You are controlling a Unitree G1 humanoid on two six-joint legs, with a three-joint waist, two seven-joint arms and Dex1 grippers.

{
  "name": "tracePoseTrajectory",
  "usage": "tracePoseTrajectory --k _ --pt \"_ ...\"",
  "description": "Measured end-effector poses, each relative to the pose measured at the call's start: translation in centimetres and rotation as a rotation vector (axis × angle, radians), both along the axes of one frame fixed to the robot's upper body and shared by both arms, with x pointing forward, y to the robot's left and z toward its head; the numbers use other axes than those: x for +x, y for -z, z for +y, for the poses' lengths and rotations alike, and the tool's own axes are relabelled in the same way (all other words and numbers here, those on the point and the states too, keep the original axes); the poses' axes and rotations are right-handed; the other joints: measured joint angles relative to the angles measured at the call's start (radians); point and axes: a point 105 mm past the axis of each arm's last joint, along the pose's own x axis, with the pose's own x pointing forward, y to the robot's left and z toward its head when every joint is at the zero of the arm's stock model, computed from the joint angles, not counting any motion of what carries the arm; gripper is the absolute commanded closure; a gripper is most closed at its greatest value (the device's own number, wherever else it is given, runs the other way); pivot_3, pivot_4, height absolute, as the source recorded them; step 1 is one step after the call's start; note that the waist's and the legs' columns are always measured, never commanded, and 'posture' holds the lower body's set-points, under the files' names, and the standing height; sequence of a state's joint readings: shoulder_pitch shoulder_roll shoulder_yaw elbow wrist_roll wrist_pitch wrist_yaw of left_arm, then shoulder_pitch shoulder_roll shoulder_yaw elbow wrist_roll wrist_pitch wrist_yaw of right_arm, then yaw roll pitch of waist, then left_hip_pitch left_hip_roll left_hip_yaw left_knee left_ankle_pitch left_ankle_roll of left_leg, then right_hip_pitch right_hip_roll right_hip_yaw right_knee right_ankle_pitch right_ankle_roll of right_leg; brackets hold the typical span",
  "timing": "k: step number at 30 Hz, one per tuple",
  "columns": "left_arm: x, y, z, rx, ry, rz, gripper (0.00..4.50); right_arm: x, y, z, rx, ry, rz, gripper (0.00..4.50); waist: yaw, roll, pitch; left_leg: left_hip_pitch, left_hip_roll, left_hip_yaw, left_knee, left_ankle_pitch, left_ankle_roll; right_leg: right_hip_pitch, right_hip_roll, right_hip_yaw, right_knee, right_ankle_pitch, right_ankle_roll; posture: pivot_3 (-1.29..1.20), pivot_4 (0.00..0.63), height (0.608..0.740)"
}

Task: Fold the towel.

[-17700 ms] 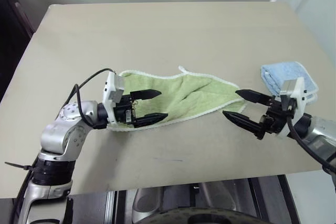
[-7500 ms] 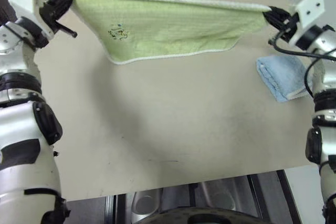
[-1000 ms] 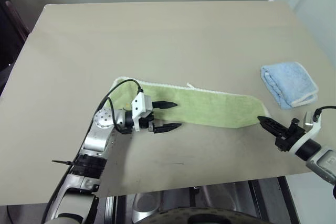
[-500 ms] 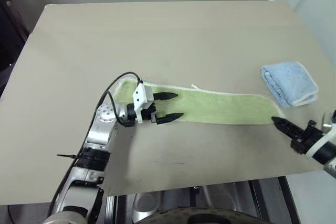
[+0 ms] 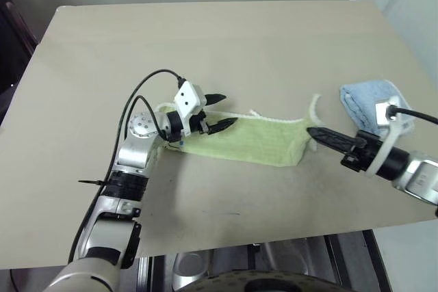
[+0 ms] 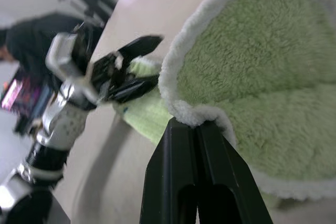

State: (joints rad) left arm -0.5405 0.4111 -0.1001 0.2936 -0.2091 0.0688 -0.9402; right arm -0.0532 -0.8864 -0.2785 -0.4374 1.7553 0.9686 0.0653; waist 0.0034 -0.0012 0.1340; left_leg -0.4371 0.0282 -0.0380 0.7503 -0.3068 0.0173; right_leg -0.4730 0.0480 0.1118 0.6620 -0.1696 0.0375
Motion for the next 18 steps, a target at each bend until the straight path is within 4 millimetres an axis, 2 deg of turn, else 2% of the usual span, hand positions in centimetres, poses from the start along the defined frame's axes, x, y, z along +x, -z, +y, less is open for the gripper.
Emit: tracePoseTrajectory --k 2,7,12,18 --pt "0.4 0.0 0.2 -0.01 -0.022 0.004 0.85 0.3 0.0 1.1 -0.011 -0.045 -0.01 4.47 0.0 0.0 0.0 0.0 0.0 0.0 0.0 0.0 0.0 0.0 0.0 0.0 0.0 0.003 -0.005 0.0 0.15 0.703" --pt "0.6 -0.9 0.4 -0.023 -0.022 -0.017 0.85 0.6 0.9 3.1 -0.039 -0.133 -0.003 4.47 0.001 0.0 0.0 0.0 0.0 0.001 0.0 0.0 0.0 0.0 0.0 0.0 0.0 0.003 -0.005 0.0 0.15 0.703" --pt "-0.5 -1.6 0.4 -0.102 0.023 -0.012 0.85 0.8 2.2 5.8 -0.053 -0.223 0.018 4.47 -0.001 0.0 0.0 0.0 0.0 0.001 0.0 0.0 0.0 -0.001 0.0 0.0 0.0 0.004 -0.005 0.0 0.15 0.703" --pt "-0.6 -1.5 0.7 -0.096 0.016 -0.02 0.85 1.4 3.1 8.7 -0.094 -0.305 -0.001 4.47 -0.002 0.0 0.0 0.0 0.0 0.001 0.001 0.001 0.001 -0.002 0.0 0.0 0.001 0.006 -0.006 0.0 0.15 0.703"
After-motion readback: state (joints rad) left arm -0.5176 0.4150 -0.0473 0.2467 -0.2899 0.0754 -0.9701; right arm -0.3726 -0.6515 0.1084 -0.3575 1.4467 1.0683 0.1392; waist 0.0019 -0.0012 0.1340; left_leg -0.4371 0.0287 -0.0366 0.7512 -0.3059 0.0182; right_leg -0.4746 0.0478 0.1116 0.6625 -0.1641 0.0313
